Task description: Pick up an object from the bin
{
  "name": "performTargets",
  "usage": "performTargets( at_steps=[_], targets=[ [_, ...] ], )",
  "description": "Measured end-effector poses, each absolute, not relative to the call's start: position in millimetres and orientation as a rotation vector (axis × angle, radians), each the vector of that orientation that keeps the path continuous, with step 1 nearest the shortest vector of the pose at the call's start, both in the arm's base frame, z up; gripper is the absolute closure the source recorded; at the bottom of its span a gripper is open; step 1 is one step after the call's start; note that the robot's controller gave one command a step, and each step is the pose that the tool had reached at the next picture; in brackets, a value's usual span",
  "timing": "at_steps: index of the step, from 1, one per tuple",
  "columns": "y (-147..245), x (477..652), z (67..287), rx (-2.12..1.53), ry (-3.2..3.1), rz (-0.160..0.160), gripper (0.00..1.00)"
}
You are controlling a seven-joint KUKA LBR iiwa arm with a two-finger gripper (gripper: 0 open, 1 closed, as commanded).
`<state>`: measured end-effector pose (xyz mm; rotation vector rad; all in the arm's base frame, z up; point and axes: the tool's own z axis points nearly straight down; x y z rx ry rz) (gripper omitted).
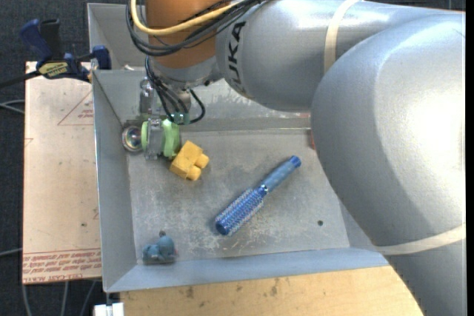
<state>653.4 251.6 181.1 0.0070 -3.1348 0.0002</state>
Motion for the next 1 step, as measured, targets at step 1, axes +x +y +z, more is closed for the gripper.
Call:
performTargets(
  at_steps=[1],
  targets=[
    [199.2, 645.5, 103.8, 0.198, -3.144, -0.006, 0.0]
  ],
)
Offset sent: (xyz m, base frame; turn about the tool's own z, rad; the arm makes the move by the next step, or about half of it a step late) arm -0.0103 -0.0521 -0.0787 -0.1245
